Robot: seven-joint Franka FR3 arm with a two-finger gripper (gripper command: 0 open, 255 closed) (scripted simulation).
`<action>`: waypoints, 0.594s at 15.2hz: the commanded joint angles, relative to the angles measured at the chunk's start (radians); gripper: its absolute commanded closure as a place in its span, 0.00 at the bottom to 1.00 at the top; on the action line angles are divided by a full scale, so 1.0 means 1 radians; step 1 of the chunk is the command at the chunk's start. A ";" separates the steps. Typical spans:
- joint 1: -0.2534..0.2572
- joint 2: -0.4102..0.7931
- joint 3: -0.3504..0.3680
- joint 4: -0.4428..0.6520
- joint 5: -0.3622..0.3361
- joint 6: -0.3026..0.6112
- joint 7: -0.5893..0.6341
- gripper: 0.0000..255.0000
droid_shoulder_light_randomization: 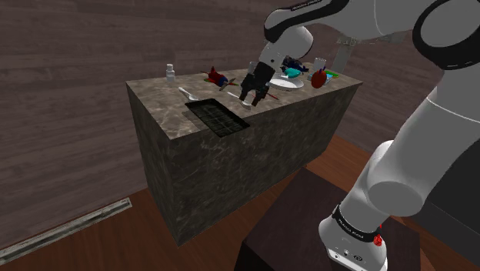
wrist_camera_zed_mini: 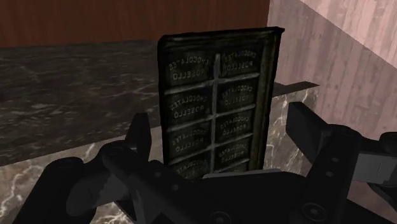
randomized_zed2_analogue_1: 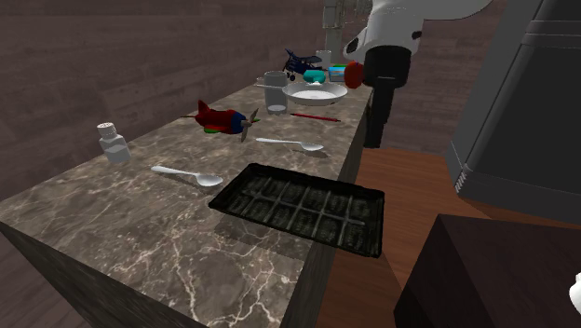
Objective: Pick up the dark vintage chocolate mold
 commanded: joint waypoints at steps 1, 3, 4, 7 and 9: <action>-0.008 0.102 -0.016 0.055 0.081 -0.009 -0.052 0.00; -0.023 0.195 -0.019 0.111 0.155 -0.027 -0.090 0.00; -0.032 0.241 -0.018 0.140 0.190 -0.038 -0.107 0.00; -0.039 0.272 -0.013 0.143 0.214 -0.026 -0.128 0.00; -0.040 0.286 -0.010 0.134 0.223 -0.010 -0.144 0.00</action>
